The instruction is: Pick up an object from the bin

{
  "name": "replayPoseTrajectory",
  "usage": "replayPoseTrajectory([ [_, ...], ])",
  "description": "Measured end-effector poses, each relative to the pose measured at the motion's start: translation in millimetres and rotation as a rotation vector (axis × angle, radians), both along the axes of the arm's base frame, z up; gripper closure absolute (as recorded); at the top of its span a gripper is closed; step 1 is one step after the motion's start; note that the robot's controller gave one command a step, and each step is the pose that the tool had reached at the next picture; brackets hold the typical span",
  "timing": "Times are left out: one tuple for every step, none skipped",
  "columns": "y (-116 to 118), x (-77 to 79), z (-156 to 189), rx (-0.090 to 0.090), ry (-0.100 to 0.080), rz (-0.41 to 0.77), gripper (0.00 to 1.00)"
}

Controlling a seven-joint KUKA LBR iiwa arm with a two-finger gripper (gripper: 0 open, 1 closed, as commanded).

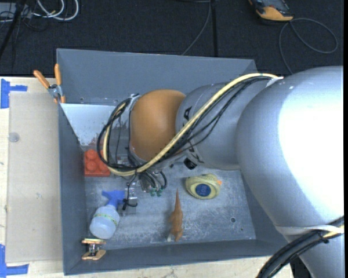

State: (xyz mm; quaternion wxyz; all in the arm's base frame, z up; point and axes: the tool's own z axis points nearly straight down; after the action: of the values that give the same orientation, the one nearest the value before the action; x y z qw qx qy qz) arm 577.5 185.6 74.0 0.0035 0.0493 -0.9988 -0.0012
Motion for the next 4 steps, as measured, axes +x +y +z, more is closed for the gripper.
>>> replayPoseTrajectory([
  [-43, -21.4, 0, -0.006, 0.002, -0.373, 1.00],
  [-43, -21.5, 0, -0.006, 0.002, -0.374, 1.00],
  [-53, -37.8, 13, -0.007, 0.006, -0.393, 1.00],
  [-56, -44.3, 31, -0.008, 0.004, -0.400, 1.00],
])
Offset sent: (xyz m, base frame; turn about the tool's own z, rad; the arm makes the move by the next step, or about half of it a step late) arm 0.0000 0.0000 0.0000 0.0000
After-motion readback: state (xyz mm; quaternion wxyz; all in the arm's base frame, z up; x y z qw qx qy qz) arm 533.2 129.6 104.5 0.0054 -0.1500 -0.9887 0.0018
